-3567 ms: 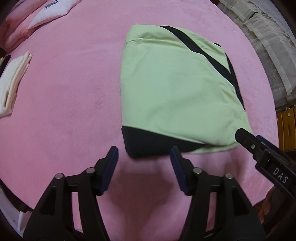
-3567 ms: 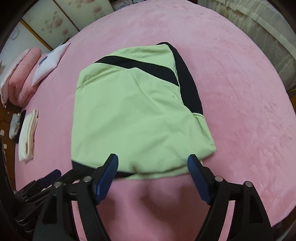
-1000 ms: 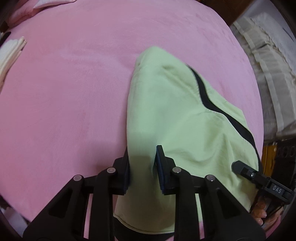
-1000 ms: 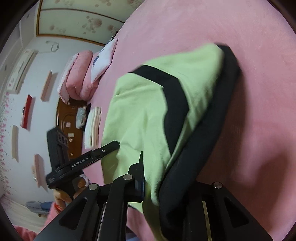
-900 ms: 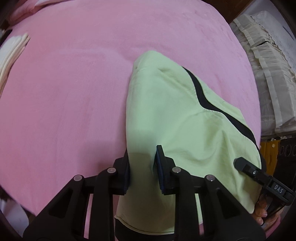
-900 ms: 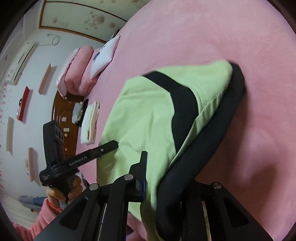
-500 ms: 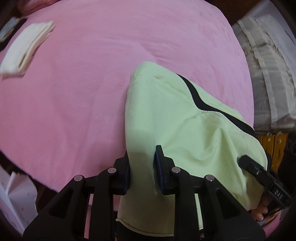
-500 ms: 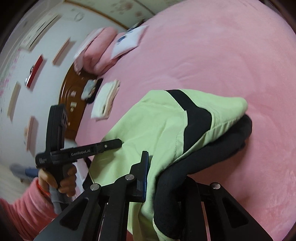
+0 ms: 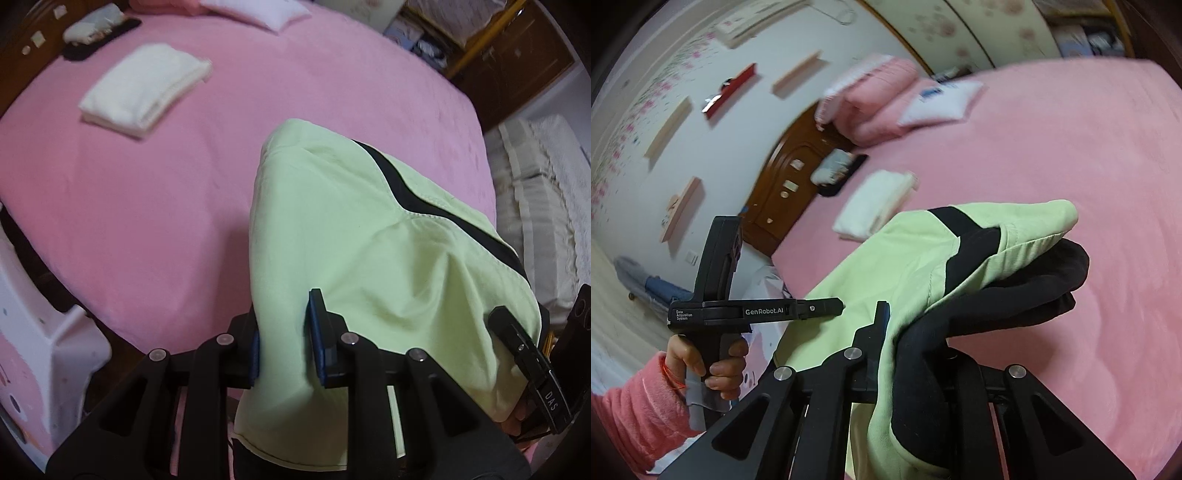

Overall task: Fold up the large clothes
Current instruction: 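Lift the folded jacket with both grippers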

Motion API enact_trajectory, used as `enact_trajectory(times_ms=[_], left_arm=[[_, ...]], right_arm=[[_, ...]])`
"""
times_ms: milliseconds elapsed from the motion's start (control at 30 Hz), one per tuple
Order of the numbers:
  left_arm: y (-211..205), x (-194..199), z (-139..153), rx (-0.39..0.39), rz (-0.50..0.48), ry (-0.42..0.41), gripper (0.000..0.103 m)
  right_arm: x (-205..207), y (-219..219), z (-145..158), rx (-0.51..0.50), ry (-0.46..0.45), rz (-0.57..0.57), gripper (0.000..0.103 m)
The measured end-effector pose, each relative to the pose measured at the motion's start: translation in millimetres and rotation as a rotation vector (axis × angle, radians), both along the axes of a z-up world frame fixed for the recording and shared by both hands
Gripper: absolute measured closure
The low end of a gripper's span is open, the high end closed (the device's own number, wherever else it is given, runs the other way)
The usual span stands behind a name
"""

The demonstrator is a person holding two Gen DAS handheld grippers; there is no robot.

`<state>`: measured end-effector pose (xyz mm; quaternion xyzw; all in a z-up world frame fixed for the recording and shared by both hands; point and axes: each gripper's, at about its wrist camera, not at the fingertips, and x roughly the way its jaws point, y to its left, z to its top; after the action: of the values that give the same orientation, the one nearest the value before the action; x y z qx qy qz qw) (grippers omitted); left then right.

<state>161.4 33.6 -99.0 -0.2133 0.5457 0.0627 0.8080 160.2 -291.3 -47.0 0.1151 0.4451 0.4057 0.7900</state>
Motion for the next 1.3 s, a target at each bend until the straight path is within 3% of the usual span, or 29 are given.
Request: enact_trajectory(times_ms=[167, 333, 500, 700, 900, 1067, 1200, 1300], left_arm=[[70.9, -14.6, 46.8, 0.033, 0.017, -0.08, 0.085], [150.9, -18.0, 72.2, 0.031, -0.002, -0.135, 0.085], [234.7, -9.0, 104.4, 0.077, -0.016, -0.197, 0.086], [346.8, 0.4, 138.9, 0.122, 0.006, -0.254, 0.086], [467.9, 43.8, 151.7, 0.138, 0.032, -0.278, 0.086], [572.0, 115.9, 153.9, 0.166, 0.046, -0.298, 0.087], [631.8, 183.2, 137.1, 0.215, 0.023, -0.294, 0.087], [664.8, 235.5, 105.7, 0.241, 0.007, -0.298, 0.087]], right_arm=[[-12.0, 72.4, 52.1, 0.029, -0.079, 0.018, 0.093], [-23.6, 168.9, 95.4, 0.015, -0.163, 0.019, 0.093], [-27.7, 283.3, 130.7, -0.003, -0.224, 0.002, 0.094], [-9.6, 450.7, 163.3, 0.028, -0.253, 0.021, 0.094], [46.0, 618.2, 165.5, 0.025, -0.316, 0.069, 0.094], [99.3, 717.2, 148.6, 0.047, -0.311, 0.075, 0.094], [155.3, 792.9, 119.3, 0.057, -0.285, 0.046, 0.094], [201.7, 820.1, 80.0, 0.049, -0.279, 0.018, 0.094]])
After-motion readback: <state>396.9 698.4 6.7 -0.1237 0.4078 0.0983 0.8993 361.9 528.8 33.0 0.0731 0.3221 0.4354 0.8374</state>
